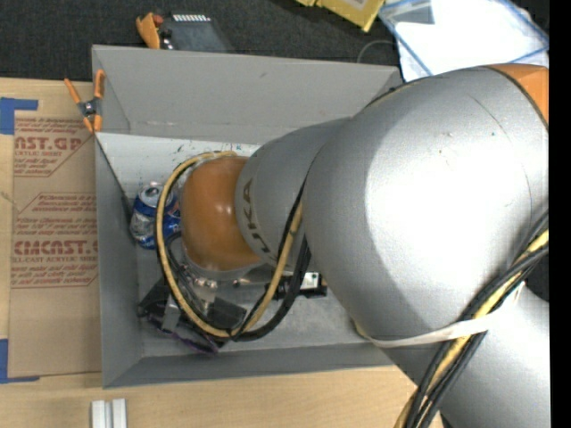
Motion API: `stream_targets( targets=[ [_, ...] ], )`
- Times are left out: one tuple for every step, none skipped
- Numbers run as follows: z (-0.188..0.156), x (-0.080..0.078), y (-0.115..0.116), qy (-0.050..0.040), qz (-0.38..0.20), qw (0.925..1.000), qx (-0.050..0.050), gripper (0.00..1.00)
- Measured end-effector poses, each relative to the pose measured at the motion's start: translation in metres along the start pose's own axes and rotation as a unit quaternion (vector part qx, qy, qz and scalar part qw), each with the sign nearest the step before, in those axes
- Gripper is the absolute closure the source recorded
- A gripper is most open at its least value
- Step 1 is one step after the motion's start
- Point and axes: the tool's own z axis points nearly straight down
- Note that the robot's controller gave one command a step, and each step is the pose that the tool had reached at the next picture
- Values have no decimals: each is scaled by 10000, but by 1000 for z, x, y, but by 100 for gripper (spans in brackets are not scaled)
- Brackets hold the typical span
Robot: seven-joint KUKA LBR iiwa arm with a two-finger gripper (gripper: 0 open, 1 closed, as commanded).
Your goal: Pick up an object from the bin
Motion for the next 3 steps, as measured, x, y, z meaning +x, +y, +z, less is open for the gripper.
stream_targets(
  targets=[
    [0,0,0,0,1,10000,0,100],
    [-12,2,-1,27,-4,10000,20,100],
    [-42,4,-3,69,-5,10000,58,100]
  ],
)
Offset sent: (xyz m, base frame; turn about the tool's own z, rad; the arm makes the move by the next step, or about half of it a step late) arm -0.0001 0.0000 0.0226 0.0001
